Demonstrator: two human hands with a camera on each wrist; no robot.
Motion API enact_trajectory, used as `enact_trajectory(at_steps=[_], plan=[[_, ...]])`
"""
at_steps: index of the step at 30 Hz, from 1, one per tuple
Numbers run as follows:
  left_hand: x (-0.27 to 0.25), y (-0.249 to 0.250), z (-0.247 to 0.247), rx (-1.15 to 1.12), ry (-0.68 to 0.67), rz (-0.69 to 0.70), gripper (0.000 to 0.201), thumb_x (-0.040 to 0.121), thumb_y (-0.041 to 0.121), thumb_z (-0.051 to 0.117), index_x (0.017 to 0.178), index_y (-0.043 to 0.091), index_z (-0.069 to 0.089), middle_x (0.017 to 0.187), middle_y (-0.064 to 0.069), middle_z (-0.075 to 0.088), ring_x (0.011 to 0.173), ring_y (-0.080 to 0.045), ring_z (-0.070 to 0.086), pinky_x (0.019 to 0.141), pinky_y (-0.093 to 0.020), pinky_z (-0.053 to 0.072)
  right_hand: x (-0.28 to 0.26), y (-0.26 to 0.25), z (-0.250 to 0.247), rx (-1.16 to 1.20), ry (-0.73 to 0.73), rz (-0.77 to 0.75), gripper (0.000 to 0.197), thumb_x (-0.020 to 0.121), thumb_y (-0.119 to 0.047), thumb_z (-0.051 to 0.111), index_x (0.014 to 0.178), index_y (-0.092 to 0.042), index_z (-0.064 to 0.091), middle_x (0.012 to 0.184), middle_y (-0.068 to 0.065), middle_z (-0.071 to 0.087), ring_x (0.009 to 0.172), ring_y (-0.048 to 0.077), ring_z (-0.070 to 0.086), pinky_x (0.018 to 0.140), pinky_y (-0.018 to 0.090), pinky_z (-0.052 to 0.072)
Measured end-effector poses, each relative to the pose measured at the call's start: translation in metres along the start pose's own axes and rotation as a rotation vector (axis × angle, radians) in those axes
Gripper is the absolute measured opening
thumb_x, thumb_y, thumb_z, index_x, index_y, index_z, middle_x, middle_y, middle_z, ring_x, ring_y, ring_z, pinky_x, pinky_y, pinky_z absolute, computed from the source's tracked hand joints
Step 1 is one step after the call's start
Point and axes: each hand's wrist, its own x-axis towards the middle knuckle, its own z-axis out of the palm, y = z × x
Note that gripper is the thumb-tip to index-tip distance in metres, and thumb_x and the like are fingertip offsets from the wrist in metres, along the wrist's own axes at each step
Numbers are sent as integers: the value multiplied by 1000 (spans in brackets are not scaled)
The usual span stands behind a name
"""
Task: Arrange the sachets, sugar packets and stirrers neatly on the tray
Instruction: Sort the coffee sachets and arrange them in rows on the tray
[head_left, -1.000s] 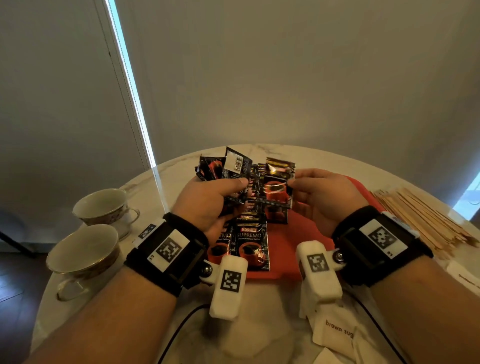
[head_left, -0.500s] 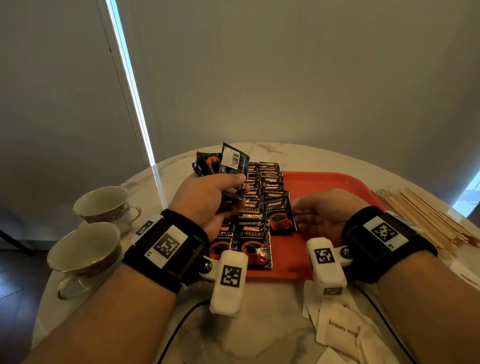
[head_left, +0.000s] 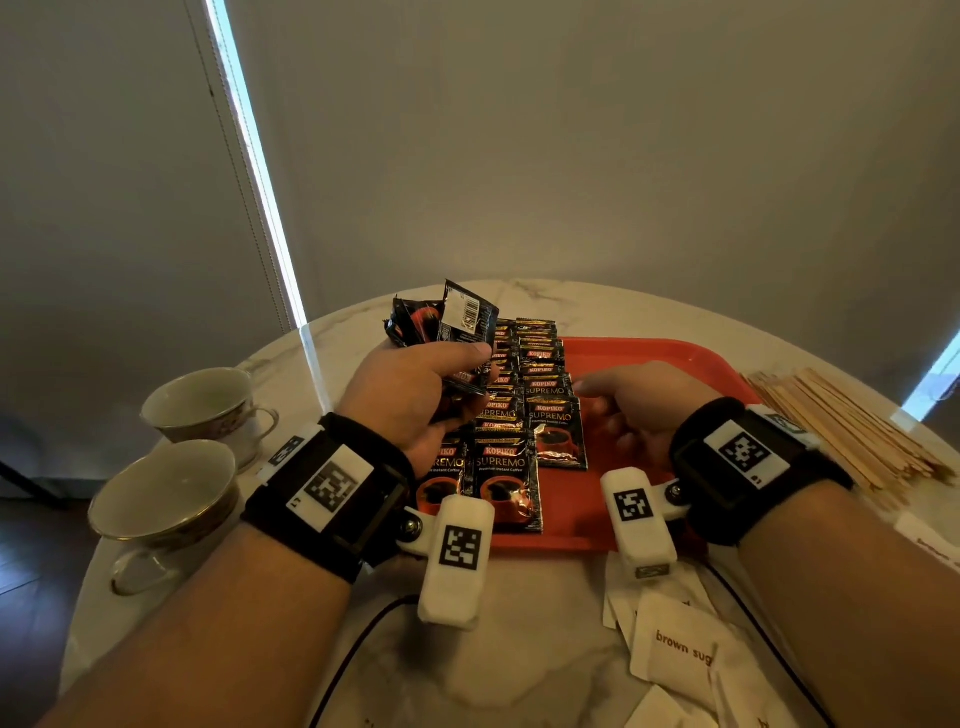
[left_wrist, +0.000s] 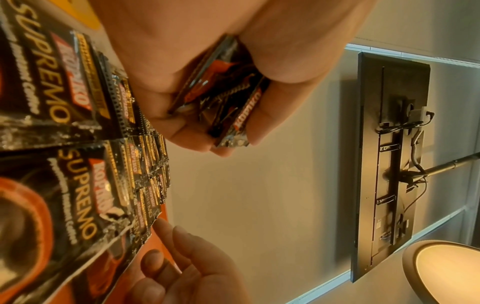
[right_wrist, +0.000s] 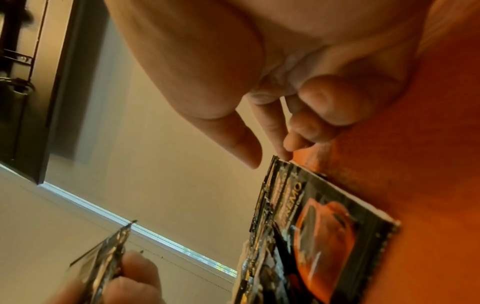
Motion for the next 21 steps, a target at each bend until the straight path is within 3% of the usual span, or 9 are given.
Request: enact_trajectory(at_steps=[4,7,10,14,21], plan=[[0,1,-1,1,0,-9,26,88,3,74,113,9,69,94,-10,78,81,-19,75,61,-30,59,-6,-1,-5,94,-52,12,21,96,-21,63,115,-12,67,65,-2,47,51,11,39,45,24,30],[0,3,-2,-3,-4,-11,25,89,4,74,113,8,69,94,-10,77,80,-19,75,61,-30,59,-17,0,-8,82,-131,18,22,96,-22,63,111,-6,70,68,3,59,53,14,52,47,25,44],[0,3,-3,-7,-1,-11,25,89,3,74,113,8,70,94,-10,77,83,-20,75,62,-31,58,-31,-1,-5,55,-238,47,23,98,-24,61,100,-3,71,74,10,69,62,21,63,59,31,54],[-1,4,-3,-13,2,-14,26,88,3,74,113,9,70,94,-10,78,84,-21,75,61,-31,59,-35,0,3,11,-274,80,31,99,-25,61,103,3,73,84,15,70,71,24,65,71,36,55],[0,6,-4,-19,7,-18,30,88,5,75,117,8,67,99,-12,77,86,-21,75,63,-30,60,-32,0,7,44,-246,72,30,99,-24,59,102,3,73,83,13,70,69,22,64,68,33,53]])
